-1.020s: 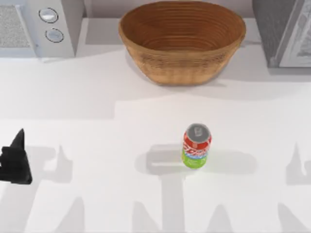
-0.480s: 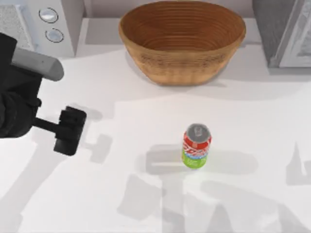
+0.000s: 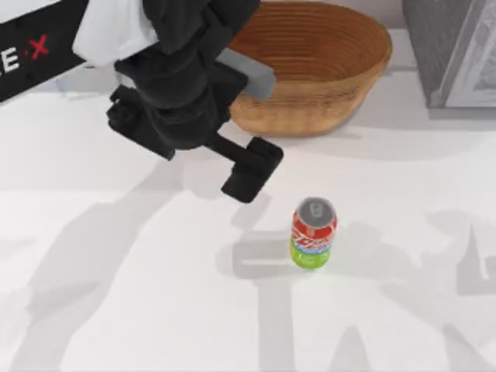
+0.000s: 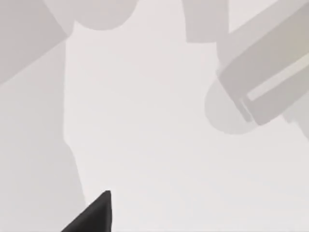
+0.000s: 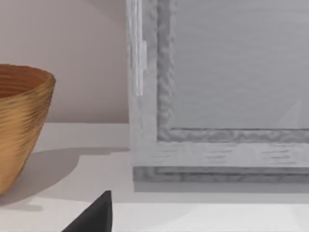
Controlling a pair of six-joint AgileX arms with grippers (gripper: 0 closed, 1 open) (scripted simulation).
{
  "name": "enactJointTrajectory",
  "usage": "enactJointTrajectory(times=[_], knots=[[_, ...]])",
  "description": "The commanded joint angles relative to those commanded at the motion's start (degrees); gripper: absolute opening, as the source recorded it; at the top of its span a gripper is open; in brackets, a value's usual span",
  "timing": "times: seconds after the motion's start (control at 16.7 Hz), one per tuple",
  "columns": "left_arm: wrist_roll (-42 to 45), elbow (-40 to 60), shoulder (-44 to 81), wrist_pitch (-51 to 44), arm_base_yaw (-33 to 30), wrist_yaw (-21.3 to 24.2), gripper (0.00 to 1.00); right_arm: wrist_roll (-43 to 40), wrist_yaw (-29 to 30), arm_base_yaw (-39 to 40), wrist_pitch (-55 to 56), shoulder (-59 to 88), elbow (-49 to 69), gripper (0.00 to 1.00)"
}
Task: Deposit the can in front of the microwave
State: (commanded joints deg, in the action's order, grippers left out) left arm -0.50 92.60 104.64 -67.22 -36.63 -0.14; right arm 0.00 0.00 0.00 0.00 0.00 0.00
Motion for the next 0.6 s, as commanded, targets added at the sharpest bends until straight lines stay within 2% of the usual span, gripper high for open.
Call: enactJointTrajectory(times=[0.36,0.6], knots=[[-0.96,26.55,22.4,-12.78,-8.38,0.32,1.0,0.0,0.0,0.0,0.0,0.0,0.0,1.0],[-1.39,37.2,30.64,-17.11,-11.52,0.48,1.0,0.0,0.0,0.0,0.0,0.0,0.0,1.0]])
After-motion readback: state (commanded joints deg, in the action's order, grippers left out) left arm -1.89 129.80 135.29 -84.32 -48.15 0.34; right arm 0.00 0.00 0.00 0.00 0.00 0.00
